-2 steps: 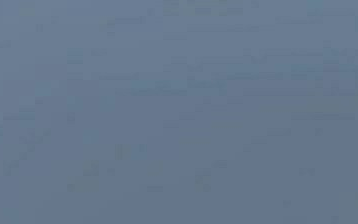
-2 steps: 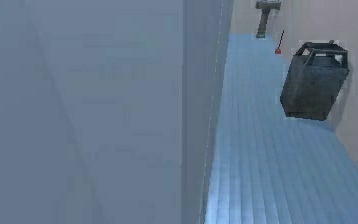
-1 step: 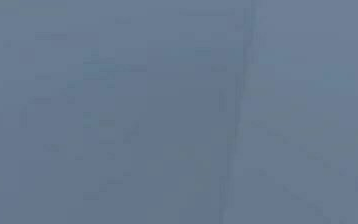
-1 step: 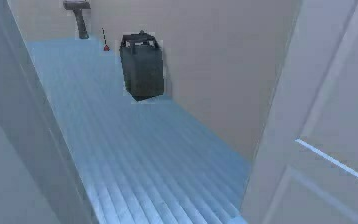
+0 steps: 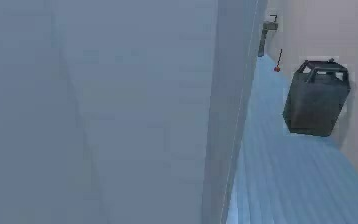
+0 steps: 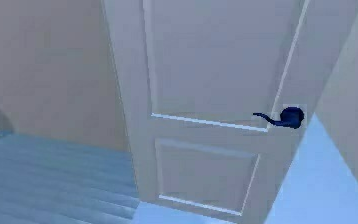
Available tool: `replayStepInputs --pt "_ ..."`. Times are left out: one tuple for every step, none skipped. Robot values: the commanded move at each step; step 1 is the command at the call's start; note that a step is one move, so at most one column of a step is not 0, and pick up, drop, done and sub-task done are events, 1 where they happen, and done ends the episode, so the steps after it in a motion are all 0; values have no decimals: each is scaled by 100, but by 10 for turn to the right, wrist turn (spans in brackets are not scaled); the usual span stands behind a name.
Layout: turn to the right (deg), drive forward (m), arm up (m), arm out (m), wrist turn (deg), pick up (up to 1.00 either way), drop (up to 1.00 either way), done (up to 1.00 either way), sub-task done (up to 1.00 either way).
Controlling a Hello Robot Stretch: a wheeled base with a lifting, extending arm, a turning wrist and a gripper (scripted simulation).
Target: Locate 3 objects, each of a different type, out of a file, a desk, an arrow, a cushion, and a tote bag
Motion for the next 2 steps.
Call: replayStepInputs --pt "450 0 0 0 0 0 0 0 0" --pt "300 0 0 0 0 0 0 0 0"
